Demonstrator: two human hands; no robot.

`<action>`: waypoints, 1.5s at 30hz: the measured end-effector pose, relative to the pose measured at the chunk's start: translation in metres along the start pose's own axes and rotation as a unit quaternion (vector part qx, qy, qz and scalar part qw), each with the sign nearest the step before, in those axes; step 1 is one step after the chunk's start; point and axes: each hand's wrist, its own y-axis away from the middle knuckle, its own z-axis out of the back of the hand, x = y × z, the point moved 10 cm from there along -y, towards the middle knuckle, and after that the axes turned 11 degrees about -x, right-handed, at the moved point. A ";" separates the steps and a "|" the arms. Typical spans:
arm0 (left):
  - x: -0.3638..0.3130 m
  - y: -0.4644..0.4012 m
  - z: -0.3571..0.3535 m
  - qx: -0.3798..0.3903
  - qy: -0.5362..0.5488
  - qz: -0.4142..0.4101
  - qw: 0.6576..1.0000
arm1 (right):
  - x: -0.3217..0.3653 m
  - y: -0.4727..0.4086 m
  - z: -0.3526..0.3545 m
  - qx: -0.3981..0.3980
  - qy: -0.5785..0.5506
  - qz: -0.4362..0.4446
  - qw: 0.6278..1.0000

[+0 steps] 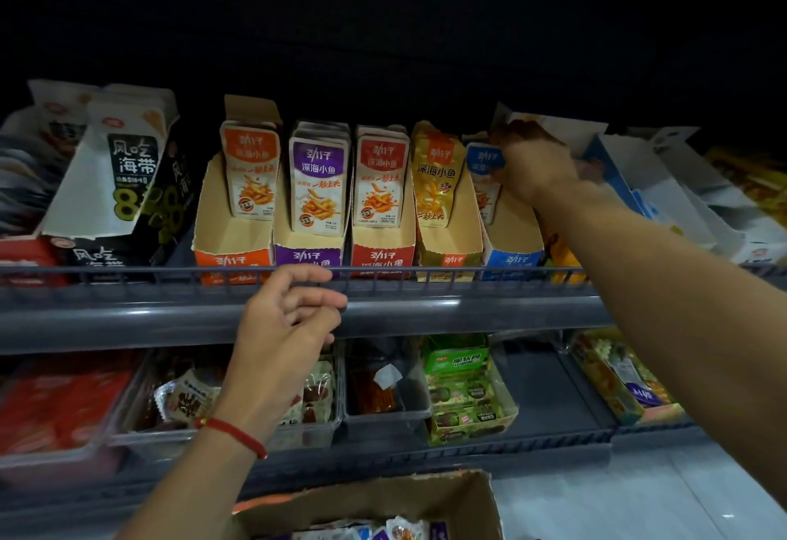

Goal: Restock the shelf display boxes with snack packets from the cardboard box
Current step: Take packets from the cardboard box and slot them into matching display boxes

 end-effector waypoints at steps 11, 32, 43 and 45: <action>0.000 0.004 0.004 0.007 -0.024 -0.013 1.000 | -0.002 0.006 0.003 -0.030 -0.029 -0.008 0.999; 0.308 0.174 0.007 0.225 -0.454 0.182 0.842 | 0.199 0.472 -0.122 0.531 -0.153 0.238 0.799; 0.373 0.205 0.035 0.229 -0.524 0.247 0.782 | 0.225 0.574 -0.260 0.520 -0.243 -0.142 0.806; 0.371 0.203 0.034 0.222 -0.525 0.242 0.785 | 0.222 0.572 -0.275 0.463 -0.263 -0.257 0.806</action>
